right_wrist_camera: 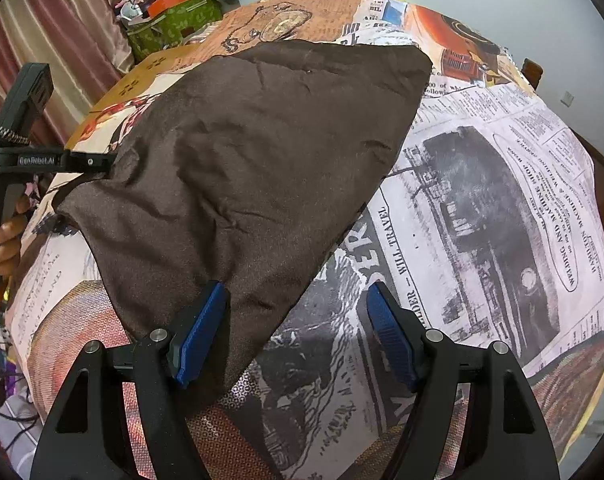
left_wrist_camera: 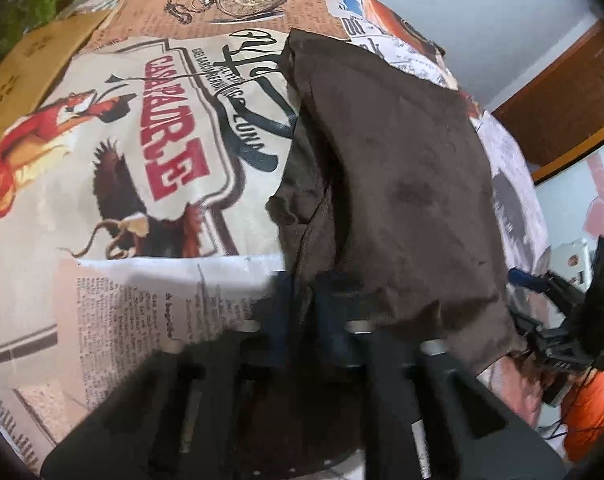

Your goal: Fold small clothes

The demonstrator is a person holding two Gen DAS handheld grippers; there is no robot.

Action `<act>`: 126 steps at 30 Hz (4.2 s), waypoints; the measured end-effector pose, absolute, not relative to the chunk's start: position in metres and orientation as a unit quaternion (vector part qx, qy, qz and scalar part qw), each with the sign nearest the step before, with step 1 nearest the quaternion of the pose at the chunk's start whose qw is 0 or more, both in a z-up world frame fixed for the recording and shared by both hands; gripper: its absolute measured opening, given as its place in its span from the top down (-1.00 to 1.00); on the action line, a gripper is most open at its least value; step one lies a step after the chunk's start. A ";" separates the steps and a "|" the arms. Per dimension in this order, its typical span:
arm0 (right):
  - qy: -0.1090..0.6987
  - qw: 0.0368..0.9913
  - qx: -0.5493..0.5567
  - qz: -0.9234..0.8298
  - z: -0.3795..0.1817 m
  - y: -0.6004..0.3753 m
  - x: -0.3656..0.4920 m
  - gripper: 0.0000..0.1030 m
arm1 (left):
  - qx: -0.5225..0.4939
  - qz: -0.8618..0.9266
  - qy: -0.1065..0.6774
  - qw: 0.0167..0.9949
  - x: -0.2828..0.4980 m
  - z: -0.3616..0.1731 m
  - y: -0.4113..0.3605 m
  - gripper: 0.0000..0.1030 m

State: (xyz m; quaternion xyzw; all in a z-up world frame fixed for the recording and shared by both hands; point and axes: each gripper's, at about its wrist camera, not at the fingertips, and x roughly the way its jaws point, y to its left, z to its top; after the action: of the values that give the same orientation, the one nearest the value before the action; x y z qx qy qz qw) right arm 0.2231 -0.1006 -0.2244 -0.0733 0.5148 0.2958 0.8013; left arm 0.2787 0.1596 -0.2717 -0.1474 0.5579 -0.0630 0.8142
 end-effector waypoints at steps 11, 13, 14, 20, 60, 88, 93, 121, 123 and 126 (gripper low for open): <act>0.515 0.800 -0.072 0.298 -0.226 -0.102 0.224 -0.36 | -0.143 -0.020 0.501 0.853 0.246 -0.245 0.171 0.97; 0.514 0.801 -0.073 0.298 -0.226 -0.102 0.224 -0.36 | -0.144 -0.015 0.496 0.856 0.241 -0.243 0.175 0.97; 0.514 0.801 -0.074 0.298 -0.226 -0.101 0.224 -0.36 | -0.150 -0.016 0.498 0.854 0.240 -0.244 0.177 0.97; 0.514 0.801 -0.077 0.295 -0.226 -0.101 0.224 -0.36 | -0.158 0.017 0.531 0.832 0.234 -0.267 0.191 0.97; 0.497 0.815 -0.017 0.298 -0.190 -0.108 0.205 -0.36 | -0.015 0.004 0.517 0.856 0.212 -0.226 0.151 -0.41; 0.499 0.808 -0.078 0.303 -0.220 -0.089 0.206 -0.36 | 0.079 -0.031 0.543 0.835 0.251 -0.259 0.099 -0.67; 0.495 0.802 -0.095 0.321 -0.221 -0.088 0.210 -0.28 | 0.093 -0.054 0.541 0.834 0.266 -0.263 0.092 -0.68; 0.449 0.821 -0.101 0.338 -0.193 -0.097 0.206 0.79 | 0.061 -0.113 0.511 0.850 0.244 -0.238 0.062 0.72; 0.440 0.824 -0.098 0.342 -0.184 -0.100 0.203 0.79 | 0.053 -0.113 0.506 0.854 0.241 -0.229 0.063 0.72; 0.427 0.830 -0.096 0.345 -0.173 -0.100 0.203 0.79 | 0.021 -0.112 0.505 0.856 0.247 -0.215 0.070 0.72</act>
State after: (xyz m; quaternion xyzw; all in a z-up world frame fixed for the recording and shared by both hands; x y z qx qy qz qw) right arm 0.2034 -0.1002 -0.1729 -0.0960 0.4274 0.3452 0.8300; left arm 0.2465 0.0704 -0.2151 0.0213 0.5049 -0.1120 0.8556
